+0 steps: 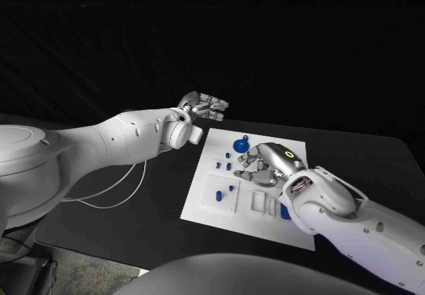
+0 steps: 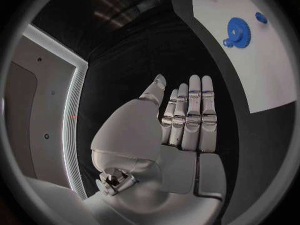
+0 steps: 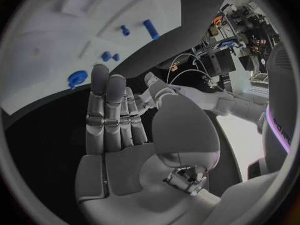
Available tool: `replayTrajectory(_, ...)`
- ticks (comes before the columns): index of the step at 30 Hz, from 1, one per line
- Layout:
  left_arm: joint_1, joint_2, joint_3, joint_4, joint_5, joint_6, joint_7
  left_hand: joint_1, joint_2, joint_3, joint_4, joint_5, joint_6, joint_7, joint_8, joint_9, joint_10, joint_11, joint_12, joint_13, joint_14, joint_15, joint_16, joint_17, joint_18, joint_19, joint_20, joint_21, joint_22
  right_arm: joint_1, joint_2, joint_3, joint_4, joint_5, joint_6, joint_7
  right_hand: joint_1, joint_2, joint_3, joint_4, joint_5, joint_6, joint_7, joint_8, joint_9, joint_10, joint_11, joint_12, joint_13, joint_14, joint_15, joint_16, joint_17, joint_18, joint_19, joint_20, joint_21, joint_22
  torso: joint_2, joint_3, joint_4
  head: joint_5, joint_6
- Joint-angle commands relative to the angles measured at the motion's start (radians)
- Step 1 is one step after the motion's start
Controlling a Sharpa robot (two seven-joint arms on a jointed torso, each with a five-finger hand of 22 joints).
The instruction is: Assemble the parts on the task board
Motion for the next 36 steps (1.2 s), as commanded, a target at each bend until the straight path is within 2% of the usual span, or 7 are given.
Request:
replayTrajectory(1,0.000,-0.010,0.001,0.008,-0.005,0.017,0.007,-0.003,0.008,-0.002,0.004,-0.001,-0.011,0.001,0.004,0.001,-0.005,-0.001,-0.001,-0.001,-0.005,-0.001,-0.003,0.000,-0.010,0.002,0.003,0.005,-0.001,0.010,-0.039,0.023,0.001,0.179,0.075,-0.036,-0.011,0.000,-0.004,0.010,0.012,0.027,-0.013,0.002,0.013,0.050,-0.018,0.023,0.012,0.006,-0.014,0.011,0.009,-0.023,0.039,-0.018,0.012,0.003,-0.002,-0.0005,-0.0063,-0.028,0.014)
replayTrajectory(4,0.000,-0.019,0.001,0.016,-0.003,0.015,0.010,-0.004,0.007,-0.003,0.004,-0.001,-0.016,0.002,0.002,0.001,-0.006,0.000,-0.001,-0.001,-0.005,-0.001,-0.003,0.000,-0.011,0.003,0.003,0.006,-0.002,0.017,-0.101,0.063,0.005,0.276,0.136,-0.068,-0.038,0.003,-0.056,0.018,0.024,0.042,-0.024,0.002,0.035,0.090,-0.038,0.100,0.072,0.002,-0.028,0.006,0.014,-0.040,0.034,-0.036,0.014,0.004,-0.002,0.0000,-0.0042,-0.059,0.024)
replayTrajectory(8,0.000,-0.033,0.001,0.029,-0.001,0.014,0.014,-0.003,0.007,-0.003,0.004,-0.001,-0.017,0.002,0.002,0.001,-0.006,0.000,-0.001,-0.001,-0.005,-0.001,-0.003,0.000,-0.010,0.003,0.003,0.006,-0.002,0.021,-0.175,0.104,0.008,0.402,0.204,-0.105,-0.027,0.035,-0.152,0.043,0.062,0.049,-0.045,0.000,0.212,-0.080,-0.069,0.591,0.568,0.009,-0.051,0.057,0.095,-0.067,0.034,-0.062,0.071,0.041,-0.004,-0.0001,-0.0130,-0.085,0.032)
replayTrajectory(14,-0.001,-0.046,0.001,0.046,0.001,0.024,0.018,-0.007,0.002,-0.009,0.002,-0.001,-0.032,0.007,-0.001,0.001,-0.005,0.001,-0.001,-0.001,-0.005,-0.001,-0.004,0.000,-0.011,0.003,0.004,0.006,-0.004,0.024,-0.236,0.123,0.005,0.523,0.343,-0.199,-0.059,0.034,-0.125,0.114,0.064,0.061,-0.057,0.004,0.298,-0.087,-0.079,0.699,0.750,0.009,-0.053,0.137,0.256,-0.067,0.030,-0.063,0.111,0.080,-0.008,0.0014,-0.0200,-0.109,0.032)
replayTrajectory(19,-0.001,-0.060,0.001,0.063,0.000,0.038,0.028,-0.014,-0.005,-0.019,0.003,-0.001,-0.037,0.007,0.002,0.001,0.013,-0.004,0.000,0.000,-0.006,-0.001,-0.004,0.000,-0.013,0.002,0.004,0.005,-0.007,0.024,-0.261,0.128,0.001,0.558,0.414,-0.278,-0.064,0.028,-0.100,0.143,0.119,0.082,-0.080,0.016,0.491,-0.031,-0.097,0.808,0.921,0.020,-0.066,0.208,0.409,-0.076,0.038,-0.074,0.171,0.122,-0.009,0.0009,-0.0215,-0.126,0.028)
replayTrajectory(25,-0.001,-0.074,0.001,0.088,0.000,0.044,0.034,-0.017,0.003,-0.063,0.002,0.007,-0.042,0.006,0.011,0.001,0.014,-0.003,-0.001,-0.001,-0.009,0.001,-0.004,0.007,-0.011,0.003,0.007,0.005,-0.016,0.024,-0.270,0.123,0.007,0.575,0.484,-0.364,-0.139,-0.027,0.147,0.124,-0.065,0.076,-0.092,0.003,0.674,-0.010,-0.101,0.817,0.989,0.029,-0.068,0.217,0.470,-0.082,0.037,-0.078,0.225,0.161,-0.010,-0.0022,-0.0215,-0.143,0.023)
replayTrajectory(36,-0.001,-0.084,0.000,0.121,-0.018,0.057,0.029,-0.043,0.006,-0.144,0.011,0.011,-0.033,0.002,0.020,0.001,0.037,-0.007,0.001,0.001,-0.018,0.004,-0.004,0.012,-0.020,-0.009,0.011,-0.002,-0.037,0.024,-0.249,0.076,0.007,0.594,0.523,-0.442,-0.217,-0.038,0.218,0.070,-0.047,0.037,-0.078,-0.002,0.685,-0.015,-0.091,0.802,1.051,0.037,-0.062,0.212,0.519,-0.074,0.037,-0.072,0.236,0.189,-0.011,-0.0052,-0.0219,-0.155,0.015)
